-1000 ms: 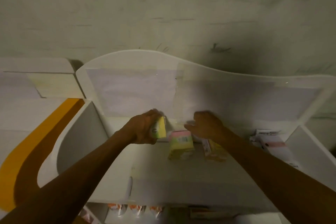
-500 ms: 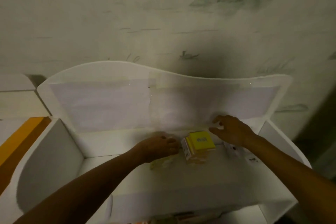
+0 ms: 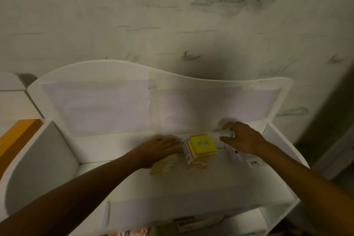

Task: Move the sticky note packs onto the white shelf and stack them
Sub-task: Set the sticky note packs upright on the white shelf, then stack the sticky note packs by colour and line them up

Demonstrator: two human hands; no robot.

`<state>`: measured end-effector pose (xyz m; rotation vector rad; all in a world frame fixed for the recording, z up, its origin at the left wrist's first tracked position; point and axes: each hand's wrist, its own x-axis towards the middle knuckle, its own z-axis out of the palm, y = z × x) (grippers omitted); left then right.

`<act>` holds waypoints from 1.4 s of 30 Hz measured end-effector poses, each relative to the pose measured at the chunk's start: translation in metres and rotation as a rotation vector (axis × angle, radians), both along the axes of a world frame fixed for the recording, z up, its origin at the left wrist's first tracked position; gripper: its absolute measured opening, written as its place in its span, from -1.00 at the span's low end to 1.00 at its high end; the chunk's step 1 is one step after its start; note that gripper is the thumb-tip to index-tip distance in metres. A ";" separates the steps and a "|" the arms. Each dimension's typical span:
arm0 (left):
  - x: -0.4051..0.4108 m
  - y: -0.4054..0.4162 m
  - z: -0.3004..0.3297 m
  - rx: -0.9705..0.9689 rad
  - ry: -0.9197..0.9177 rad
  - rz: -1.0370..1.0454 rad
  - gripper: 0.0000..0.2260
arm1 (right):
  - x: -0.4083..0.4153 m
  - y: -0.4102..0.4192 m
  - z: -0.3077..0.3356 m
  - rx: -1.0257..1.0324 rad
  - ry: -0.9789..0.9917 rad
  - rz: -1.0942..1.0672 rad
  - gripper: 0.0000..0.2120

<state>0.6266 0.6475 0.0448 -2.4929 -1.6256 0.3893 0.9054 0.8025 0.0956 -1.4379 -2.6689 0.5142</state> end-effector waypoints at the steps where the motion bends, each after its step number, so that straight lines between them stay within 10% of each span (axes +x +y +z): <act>1: 0.002 -0.001 0.005 -0.026 -0.055 0.049 -0.12 | -0.002 -0.001 0.001 0.010 -0.013 0.011 -0.50; 30: 0.034 -0.043 0.077 0.088 -0.649 0.941 -0.40 | -0.063 -0.061 0.003 0.004 0.005 0.228 -0.46; 42: 0.014 -0.041 0.005 -0.052 -1.565 1.418 -0.37 | -0.118 -0.093 -0.057 -0.351 0.263 0.043 -0.52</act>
